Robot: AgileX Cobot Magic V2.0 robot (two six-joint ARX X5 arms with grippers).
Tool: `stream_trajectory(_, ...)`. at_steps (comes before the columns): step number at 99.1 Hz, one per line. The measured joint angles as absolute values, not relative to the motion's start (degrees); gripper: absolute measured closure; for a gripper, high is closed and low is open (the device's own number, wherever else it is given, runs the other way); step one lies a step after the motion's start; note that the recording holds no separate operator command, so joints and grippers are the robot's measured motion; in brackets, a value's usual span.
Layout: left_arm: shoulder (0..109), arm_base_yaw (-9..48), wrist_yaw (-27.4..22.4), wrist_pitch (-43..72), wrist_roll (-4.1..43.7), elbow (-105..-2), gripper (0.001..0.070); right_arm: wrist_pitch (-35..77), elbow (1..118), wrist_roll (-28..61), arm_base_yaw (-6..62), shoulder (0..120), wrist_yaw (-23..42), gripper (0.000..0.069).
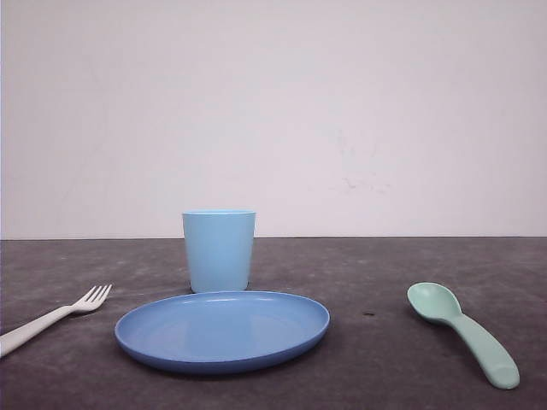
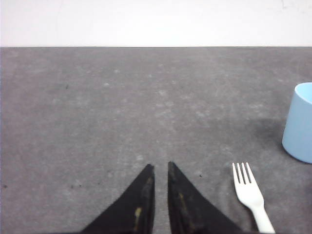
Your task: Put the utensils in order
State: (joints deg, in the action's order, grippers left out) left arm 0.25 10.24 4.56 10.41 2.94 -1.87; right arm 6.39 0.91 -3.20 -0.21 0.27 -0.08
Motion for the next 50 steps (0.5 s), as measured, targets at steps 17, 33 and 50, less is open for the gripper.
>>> stream_trajectory(17, 0.25, 10.24, 4.56, 10.41, 5.23, -1.87, 0.0685, 5.74, 0.91, -7.66, -0.21, 0.27, -1.96, 0.0677)
stream_trajectory(33, 0.25, 10.24, 4.56, 10.41, 9.10, -1.87, 0.0685, 5.65, 0.91, -13.78, -0.16, 0.27, -1.98, 0.0677)
stream_trajectory(50, 0.25, 10.24, 4.56, 10.41, 12.53, -1.87, 0.0685, 4.95, 0.91, -19.16, -0.16, 0.27, -1.98, 0.0680)
